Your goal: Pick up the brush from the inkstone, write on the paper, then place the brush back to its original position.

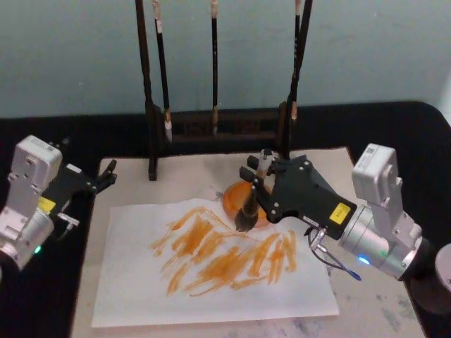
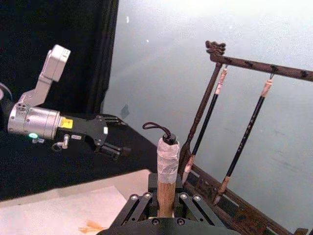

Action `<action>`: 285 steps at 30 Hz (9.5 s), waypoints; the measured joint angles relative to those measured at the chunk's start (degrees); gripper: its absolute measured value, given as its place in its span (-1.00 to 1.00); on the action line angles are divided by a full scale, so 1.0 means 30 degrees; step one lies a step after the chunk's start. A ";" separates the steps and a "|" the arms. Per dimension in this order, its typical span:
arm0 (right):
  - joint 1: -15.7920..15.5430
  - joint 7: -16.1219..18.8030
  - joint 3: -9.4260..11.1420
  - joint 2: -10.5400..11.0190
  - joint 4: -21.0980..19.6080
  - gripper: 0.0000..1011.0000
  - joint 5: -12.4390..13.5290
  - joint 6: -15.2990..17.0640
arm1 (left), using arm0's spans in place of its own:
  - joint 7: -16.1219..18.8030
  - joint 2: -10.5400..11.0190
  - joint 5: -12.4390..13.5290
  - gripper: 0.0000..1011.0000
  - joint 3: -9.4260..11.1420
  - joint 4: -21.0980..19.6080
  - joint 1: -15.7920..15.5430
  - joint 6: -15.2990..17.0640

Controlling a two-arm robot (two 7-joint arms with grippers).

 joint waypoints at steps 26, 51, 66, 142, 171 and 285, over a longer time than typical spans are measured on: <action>0.1382 0.0058 0.1777 -0.1593 0.1692 -0.69 0.4560 0.1854 | -0.0001 0.0000 0.0000 0.98 0.0000 -0.0001 -0.0001 0.0000; 0.5174 0.1009 0.3631 -0.2672 0.8499 -0.69 1.3307 0.8971 | 0.0000 0.0000 0.0000 0.98 0.0000 -0.0001 0.0000 0.0000; 0.6694 0.0543 0.3697 -0.2914 1.1659 -0.69 1.5471 1.0840 | 0.0000 0.0000 0.0000 0.98 0.0000 0.0000 0.0000 0.0000; 0.7555 -0.1125 0.1798 -0.2580 1.3502 -0.69 1.8187 1.0484 | 0.0000 -0.0001 0.0000 0.98 0.0000 -0.0001 0.0000 0.0000; 0.7522 -0.1100 0.1843 -0.2598 1.3482 0.97 1.8163 1.0534 | 0.0000 -0.0001 0.0000 0.98 0.0001 -0.0001 0.0001 0.0000; 0.1565 -0.9593 -0.1418 0.0087 0.5450 0.98 0.3355 0.0556 | -0.0001 -0.0001 0.0001 0.98 0.0000 -0.0001 0.0000 0.0000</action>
